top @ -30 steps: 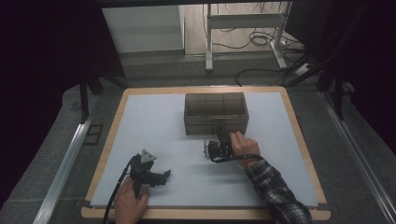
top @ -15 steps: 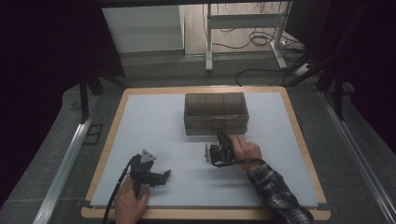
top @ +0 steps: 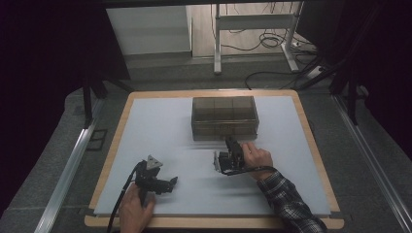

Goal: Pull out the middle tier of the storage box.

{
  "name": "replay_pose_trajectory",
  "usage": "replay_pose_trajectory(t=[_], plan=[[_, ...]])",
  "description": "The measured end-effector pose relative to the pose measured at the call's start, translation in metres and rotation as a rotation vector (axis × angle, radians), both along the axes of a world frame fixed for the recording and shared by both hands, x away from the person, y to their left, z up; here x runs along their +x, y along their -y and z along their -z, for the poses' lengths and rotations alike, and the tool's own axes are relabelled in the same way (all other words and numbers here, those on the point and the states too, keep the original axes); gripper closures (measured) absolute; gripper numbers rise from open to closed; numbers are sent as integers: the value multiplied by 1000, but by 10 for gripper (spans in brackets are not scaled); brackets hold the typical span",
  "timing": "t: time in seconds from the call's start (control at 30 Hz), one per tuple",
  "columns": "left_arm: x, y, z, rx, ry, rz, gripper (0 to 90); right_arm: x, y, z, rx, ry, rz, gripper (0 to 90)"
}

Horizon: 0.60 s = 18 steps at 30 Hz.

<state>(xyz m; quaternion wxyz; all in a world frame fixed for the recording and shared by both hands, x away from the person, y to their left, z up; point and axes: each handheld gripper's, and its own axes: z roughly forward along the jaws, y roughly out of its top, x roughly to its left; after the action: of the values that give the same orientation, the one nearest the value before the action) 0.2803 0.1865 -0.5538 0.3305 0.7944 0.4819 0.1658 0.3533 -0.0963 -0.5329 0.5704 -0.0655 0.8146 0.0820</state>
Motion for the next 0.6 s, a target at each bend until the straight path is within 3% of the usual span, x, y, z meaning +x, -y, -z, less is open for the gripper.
replay_pose_trajectory(t=[0.17,0.33,0.6], plan=[[0,0,0,0,0,0,0,-1,1,-3,10,-12,-1,747],[0,0,0,0,0,0,0,-2,4,-10,54,-41,-6,736],[0,0,0,0,0,0,0,0,9,-22,130,-139,-21,731]])
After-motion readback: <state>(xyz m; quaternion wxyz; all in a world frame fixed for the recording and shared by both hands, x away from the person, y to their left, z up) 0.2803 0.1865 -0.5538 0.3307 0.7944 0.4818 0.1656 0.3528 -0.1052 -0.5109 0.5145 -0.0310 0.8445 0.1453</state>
